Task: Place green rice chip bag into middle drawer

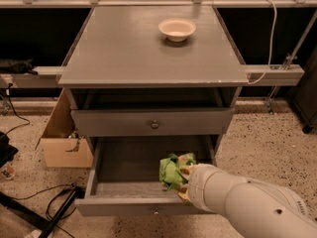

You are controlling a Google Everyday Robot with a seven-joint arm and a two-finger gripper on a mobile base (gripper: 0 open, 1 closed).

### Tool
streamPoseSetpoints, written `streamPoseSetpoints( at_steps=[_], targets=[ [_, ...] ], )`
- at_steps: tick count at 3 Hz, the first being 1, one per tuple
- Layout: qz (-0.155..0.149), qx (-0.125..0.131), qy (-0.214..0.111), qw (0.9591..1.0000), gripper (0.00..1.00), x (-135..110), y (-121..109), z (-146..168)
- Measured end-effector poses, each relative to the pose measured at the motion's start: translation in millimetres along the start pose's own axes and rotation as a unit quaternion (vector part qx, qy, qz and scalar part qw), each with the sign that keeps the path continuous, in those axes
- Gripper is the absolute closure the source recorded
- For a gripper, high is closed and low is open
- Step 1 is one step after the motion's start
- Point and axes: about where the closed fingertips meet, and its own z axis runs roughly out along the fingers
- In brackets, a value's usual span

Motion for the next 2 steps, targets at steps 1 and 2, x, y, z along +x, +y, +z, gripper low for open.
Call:
streamPoseSetpoints(
  at_steps=[1, 2],
  targets=[
    [0.005, -0.012, -0.002, 0.9999, 1.0, 6, -13, 19],
    [0.001, -0.029, 0.022, 0.9993, 1.0, 25, -32, 41]
  ],
)
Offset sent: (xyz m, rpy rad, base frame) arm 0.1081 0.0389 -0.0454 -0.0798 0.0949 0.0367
